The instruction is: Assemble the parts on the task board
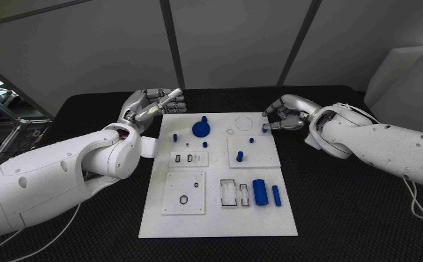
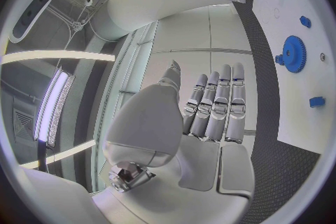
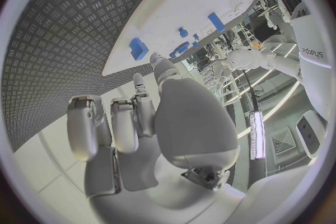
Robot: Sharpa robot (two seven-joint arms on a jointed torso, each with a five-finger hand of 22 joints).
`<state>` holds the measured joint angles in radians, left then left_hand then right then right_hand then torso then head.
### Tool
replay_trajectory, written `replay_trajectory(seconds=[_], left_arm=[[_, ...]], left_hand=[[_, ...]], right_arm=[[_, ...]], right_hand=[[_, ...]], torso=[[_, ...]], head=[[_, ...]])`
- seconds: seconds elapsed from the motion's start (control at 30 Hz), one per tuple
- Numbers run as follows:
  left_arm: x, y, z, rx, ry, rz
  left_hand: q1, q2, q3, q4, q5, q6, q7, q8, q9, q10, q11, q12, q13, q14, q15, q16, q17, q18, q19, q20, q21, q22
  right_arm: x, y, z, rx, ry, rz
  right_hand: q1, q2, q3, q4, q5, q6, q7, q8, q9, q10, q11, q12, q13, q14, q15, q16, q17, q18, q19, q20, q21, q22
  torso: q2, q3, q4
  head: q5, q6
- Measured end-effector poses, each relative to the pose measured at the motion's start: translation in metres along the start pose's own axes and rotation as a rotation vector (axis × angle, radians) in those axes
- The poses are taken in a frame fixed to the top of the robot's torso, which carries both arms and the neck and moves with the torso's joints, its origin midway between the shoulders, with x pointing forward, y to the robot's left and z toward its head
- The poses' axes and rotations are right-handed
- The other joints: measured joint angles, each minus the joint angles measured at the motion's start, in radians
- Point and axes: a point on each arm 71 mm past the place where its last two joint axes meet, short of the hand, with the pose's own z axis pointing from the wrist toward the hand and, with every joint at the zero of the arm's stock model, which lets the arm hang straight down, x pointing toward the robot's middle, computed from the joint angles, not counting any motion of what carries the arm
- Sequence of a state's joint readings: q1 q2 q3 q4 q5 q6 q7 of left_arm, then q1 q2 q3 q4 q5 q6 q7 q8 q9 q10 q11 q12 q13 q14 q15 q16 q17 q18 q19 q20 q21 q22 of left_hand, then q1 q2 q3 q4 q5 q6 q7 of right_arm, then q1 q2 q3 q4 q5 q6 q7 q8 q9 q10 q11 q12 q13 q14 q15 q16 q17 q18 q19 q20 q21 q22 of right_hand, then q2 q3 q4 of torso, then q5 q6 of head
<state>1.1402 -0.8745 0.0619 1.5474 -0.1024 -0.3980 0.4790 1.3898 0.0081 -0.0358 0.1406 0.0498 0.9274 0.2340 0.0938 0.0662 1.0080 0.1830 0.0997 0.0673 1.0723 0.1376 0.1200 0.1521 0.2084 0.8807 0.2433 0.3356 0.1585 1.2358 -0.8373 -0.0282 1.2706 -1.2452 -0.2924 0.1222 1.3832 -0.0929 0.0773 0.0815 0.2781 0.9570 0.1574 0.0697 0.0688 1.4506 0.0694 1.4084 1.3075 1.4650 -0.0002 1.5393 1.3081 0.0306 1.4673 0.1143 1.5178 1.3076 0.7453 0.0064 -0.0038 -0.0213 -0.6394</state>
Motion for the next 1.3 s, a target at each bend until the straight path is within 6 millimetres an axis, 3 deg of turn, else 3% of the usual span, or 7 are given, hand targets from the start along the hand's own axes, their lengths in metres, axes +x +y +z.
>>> replay_trajectory(seconds=[0.4,1.3], left_arm=[[0.0,0.0,0.0,0.0,-0.001,0.0],[-0.001,0.001,0.0,-0.001,-0.003,0.002]], left_hand=[[0.0,0.0,0.003,-0.003,0.0,0.0,0.0,0.0,0.0,0.0,0.0,0.0,0.0,0.0,0.0,0.0,0.001,0.0,0.0,0.0,0.0,0.0],[0.004,0.004,0.003,-0.003,0.0,0.0,0.0,0.0,0.0,0.0,0.0,0.0,0.0,0.0,0.0,0.0,0.001,0.0,0.0,0.0,0.0,-0.001]], right_arm=[[0.005,-0.003,0.002,0.006,0.031,-0.006],[0.013,-0.005,0.003,0.023,0.078,-0.023]], right_hand=[[0.003,0.003,-0.003,-0.003,0.0,0.013,0.005,0.008,0.003,0.0,0.0,0.0,0.0,0.0,0.0,0.0,0.0,0.0,0.0,0.0,0.0,0.0],[0.003,0.012,-0.003,-0.003,0.0,0.039,-0.001,0.017,0.005,0.0,0.0,0.004,0.0,0.0,0.0,0.0,0.0,0.0,0.0,0.0,0.0,0.0]], torso=[[-0.001,-0.0005,0.0],[-0.001,-0.0008,0.0006]], head=[[-0.003,-0.003],[-0.005,-0.004]])
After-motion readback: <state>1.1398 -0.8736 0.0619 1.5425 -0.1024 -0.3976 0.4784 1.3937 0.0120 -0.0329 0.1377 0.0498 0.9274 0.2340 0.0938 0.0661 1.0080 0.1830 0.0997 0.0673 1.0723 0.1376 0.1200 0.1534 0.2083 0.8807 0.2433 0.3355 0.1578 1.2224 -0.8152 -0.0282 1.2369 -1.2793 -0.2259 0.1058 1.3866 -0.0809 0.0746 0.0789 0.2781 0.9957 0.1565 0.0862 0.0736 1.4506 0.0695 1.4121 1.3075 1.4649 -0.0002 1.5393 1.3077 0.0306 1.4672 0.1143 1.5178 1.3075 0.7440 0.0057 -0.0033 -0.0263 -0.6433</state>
